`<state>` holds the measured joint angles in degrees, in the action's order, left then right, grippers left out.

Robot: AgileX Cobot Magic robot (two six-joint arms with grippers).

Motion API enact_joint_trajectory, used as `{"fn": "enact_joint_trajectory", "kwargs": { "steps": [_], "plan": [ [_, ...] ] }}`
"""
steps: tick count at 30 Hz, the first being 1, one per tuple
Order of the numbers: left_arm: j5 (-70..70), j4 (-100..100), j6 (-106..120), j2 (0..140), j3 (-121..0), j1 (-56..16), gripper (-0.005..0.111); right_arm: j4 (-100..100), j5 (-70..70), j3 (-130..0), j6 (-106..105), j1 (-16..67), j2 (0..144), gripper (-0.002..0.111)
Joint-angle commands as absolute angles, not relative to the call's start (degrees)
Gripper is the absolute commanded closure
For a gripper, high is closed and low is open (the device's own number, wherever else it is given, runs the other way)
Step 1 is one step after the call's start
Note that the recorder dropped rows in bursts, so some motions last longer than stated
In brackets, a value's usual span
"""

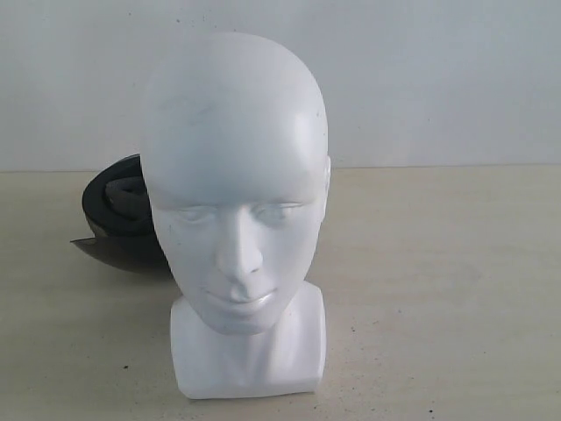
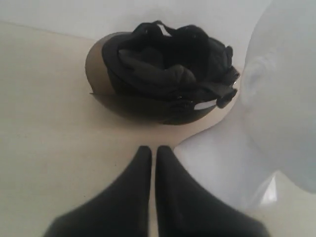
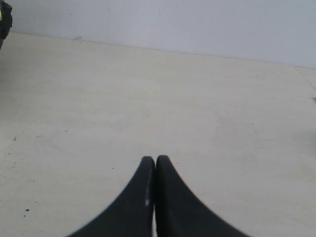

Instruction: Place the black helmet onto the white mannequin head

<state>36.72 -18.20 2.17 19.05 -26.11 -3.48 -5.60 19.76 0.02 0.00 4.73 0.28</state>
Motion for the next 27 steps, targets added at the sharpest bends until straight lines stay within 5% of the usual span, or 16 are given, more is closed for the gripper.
{"fn": "enact_joint_trajectory", "kwargs": {
  "steps": [1,27],
  "plan": [
    [35.6,-18.6,12.6,27.2,-27.9,-3.4,0.102,-5.9,19.7,0.0,0.0,4.5,0.0,0.108],
    [15.7,-23.1,42.3,52.3,-30.5,-3.4,0.101,-5.9,19.7,0.0,0.0,4.5,0.0,0.108]
  ]
}}
